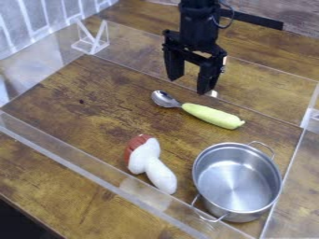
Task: Move the green spoon to the right
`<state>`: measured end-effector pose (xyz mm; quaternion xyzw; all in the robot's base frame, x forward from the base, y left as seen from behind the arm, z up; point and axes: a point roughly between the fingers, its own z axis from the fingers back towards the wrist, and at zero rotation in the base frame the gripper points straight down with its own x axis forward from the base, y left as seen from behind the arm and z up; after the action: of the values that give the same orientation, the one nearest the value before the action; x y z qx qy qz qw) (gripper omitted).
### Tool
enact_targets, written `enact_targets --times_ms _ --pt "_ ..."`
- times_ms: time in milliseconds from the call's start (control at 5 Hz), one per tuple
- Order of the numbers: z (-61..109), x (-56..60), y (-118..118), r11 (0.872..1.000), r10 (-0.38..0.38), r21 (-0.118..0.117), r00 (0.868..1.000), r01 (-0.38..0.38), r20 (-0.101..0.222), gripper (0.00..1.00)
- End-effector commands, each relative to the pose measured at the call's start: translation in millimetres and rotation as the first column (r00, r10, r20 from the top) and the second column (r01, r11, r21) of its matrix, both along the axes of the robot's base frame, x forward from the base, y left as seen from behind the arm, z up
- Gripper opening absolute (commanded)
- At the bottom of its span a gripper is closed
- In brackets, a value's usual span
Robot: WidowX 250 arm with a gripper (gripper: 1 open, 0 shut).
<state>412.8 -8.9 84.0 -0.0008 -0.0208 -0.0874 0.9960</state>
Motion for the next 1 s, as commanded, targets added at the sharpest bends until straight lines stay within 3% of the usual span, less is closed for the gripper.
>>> enact_targets --times_ms 0,400,800 --pt "7.0 4.0 18.6 0.998 0.065 0.012 0.997 -0.066 0.035 1.00" --pt "-13.4 0.5 54.5 0.999 0.032 0.030 0.999 -0.034 0.037 1.00" --pt "-8.6 -8.8 51.4 0.992 0.122 0.029 0.992 -0.123 0.026 1.00"
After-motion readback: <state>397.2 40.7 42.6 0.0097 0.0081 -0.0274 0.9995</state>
